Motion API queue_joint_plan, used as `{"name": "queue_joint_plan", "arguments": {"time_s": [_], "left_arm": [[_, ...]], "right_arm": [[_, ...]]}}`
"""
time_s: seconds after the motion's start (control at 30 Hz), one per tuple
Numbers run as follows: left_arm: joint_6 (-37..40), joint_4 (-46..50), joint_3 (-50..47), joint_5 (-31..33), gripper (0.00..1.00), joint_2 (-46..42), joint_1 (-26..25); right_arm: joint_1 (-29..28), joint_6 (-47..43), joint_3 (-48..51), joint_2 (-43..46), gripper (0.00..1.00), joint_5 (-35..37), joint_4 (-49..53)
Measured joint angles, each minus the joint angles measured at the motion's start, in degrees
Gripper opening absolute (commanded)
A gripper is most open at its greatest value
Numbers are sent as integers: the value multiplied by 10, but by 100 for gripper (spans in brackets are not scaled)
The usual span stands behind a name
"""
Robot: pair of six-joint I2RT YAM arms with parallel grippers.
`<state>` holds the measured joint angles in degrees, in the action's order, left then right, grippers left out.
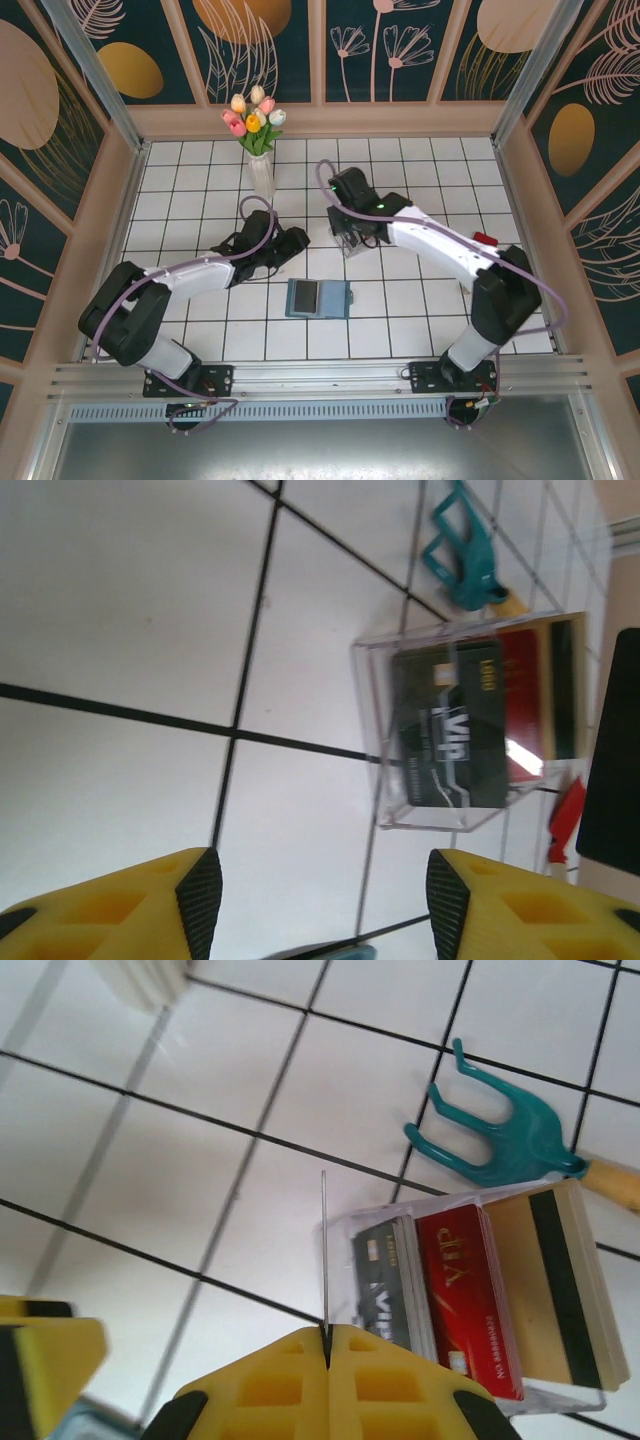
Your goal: Put the credit cards into the card holder
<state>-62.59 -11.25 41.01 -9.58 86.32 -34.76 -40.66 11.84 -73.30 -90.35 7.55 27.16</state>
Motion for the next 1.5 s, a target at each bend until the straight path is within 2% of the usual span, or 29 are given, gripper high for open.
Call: {"name": "queue_joint_plan", "arguments": {"time_s": [0.1,0.27,0.4,0.57,0.73,0.9,1.03,1.13,1.3,1.4,1.47,1.5], "left_arm": [[0,-28,-2,-7,65,-22,2],[-18,-121,-10,-56,68,-46,13],[-43,-201,-10,-102,68,-45,15],[-72,-276,4,-155,60,-14,15],[-110,-342,4,-192,45,17,15],[-129,-383,4,-216,44,21,18],[-137,-404,4,-234,50,21,18],[-144,-418,4,-240,44,23,18],[-155,-435,4,-247,26,26,18],[-158,-441,4,-251,13,27,18],[-161,-440,2,-250,5,27,18],[-163,-441,-1,-250,3,27,18]], "right_arm": [[61,45,48,67,0,-110,-50],[173,159,146,145,0,-309,-169],[198,244,191,154,0,-428,-252],[202,323,219,154,0,-511,-331],[203,365,230,154,0,-545,-380],[207,384,242,154,1,-555,-401],[207,396,248,154,1,-561,-410],[207,399,249,154,1,-561,-416],[206,411,253,153,3,-561,-429],[206,413,258,152,9,-561,-433],[206,409,258,152,16,-560,-433],[206,407,258,152,17,-556,-428]]}}
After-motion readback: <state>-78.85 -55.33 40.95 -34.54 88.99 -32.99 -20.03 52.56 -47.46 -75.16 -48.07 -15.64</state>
